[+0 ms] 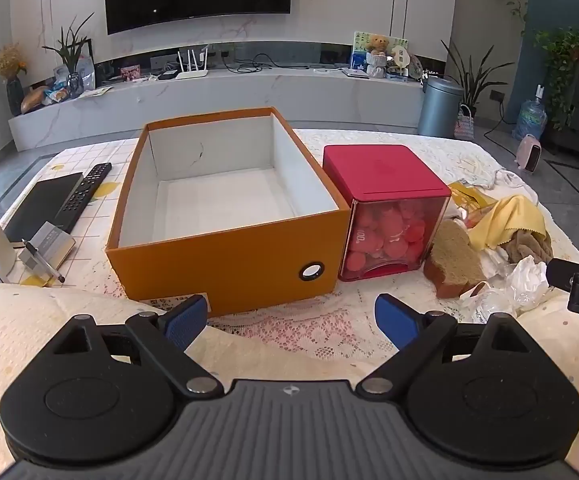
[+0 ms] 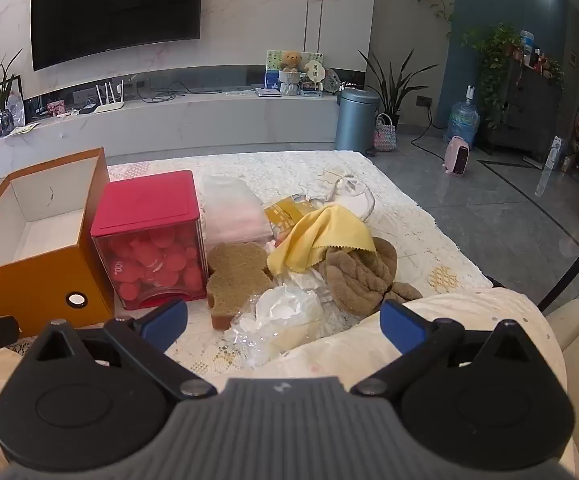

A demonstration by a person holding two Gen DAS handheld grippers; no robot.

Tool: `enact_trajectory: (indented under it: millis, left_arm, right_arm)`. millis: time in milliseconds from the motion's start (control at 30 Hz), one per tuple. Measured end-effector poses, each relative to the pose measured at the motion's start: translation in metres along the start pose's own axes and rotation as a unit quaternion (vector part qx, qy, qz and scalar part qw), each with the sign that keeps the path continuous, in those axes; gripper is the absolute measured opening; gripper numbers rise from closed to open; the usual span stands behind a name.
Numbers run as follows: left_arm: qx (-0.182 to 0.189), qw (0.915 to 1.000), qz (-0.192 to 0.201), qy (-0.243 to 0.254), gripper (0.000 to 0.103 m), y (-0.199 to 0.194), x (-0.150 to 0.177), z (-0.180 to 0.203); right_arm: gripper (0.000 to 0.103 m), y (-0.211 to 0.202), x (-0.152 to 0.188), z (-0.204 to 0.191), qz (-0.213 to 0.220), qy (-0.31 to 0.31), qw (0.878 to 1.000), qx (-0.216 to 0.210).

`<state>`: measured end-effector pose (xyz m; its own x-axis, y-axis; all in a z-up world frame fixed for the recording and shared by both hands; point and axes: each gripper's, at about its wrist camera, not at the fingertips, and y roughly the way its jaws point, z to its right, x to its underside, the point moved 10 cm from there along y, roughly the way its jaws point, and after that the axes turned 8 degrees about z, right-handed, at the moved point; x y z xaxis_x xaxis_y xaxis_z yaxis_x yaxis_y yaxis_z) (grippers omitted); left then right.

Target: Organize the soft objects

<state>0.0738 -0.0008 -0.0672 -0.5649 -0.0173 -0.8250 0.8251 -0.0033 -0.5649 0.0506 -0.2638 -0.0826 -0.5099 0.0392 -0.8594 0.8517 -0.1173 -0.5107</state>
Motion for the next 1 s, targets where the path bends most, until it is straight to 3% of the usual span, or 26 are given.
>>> enact_trajectory:
  millis: [1000]
  left_arm:
    - [-0.012, 0.9999, -0.001, -0.008, 0.103, -0.011, 0.001, -0.007]
  right_arm:
    - [0.101, -0.005, -0.001, 0.0, 0.003, -0.007, 1.0, 0.003]
